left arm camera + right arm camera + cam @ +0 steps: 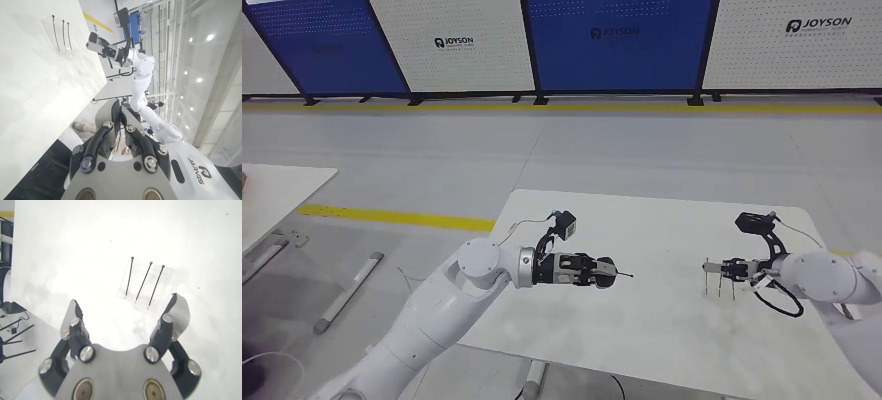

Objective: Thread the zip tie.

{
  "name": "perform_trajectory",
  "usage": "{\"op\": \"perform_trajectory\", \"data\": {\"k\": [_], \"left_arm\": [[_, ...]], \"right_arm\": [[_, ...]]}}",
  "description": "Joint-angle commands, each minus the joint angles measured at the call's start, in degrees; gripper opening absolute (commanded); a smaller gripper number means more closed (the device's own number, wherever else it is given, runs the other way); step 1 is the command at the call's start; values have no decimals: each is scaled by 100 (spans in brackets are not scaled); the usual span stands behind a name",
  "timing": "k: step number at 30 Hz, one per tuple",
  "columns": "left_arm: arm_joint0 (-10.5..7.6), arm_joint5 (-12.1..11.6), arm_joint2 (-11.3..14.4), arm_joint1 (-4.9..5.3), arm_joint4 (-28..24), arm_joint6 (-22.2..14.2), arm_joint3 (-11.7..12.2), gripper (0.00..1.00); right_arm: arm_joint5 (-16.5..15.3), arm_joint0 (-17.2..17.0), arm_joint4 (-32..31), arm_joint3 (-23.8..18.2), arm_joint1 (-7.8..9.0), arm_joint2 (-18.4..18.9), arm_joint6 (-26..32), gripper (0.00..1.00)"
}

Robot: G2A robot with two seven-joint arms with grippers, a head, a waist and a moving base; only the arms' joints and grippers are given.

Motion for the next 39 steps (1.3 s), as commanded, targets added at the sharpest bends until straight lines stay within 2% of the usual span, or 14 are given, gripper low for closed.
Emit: {"op": "perform_trajectory", "data": {"k": [1,2,4,5,6,7,8,13,14,18,21,22,31,39], "left_arm": [[0,0,0,0,0,0,0,0],[0,0,0,0,0,0,0,0],[0,0,0,0,0,0,0,0],[0,0,0,0,0,0,0,0],[0,0,0,0,0,0,0,0],[0,0,0,0,0,0,0,0],[0,0,0,0,0,0,0,0],[0,0,0,0,0,0,0,0],[0,0,0,0,0,0,0,0],[0,0,0,0,0,0,0,0],[0,0,0,0,0,0,0,0],[0,0,0,0,0,0,0,0],[0,0,0,0,0,0,0,0],[0,0,0,0,0,0,0,0]], "right_arm": [[-10,81,25,12,-34,-45,69,87],[14,144,33,50,-60,-84,113,90],[47,245,6,125,-103,-162,189,69],[95,301,-17,184,-128,-214,242,65],[142,383,-41,266,-166,-282,282,53],[207,431,-31,359,-194,-329,318,54],[265,486,-25,442,-224,-379,358,66],[371,648,122,887,-363,-549,373,71],[380,661,109,953,-380,-577,369,67],[484,690,83,1171,-454,-672,300,69],[447,721,154,1346,-492,-663,270,50],[418,730,163,1382,-501,-663,270,47],[390,791,122,1522,-595,-720,313,42],[425,917,133,1884,-730,-854,376,39]]}}
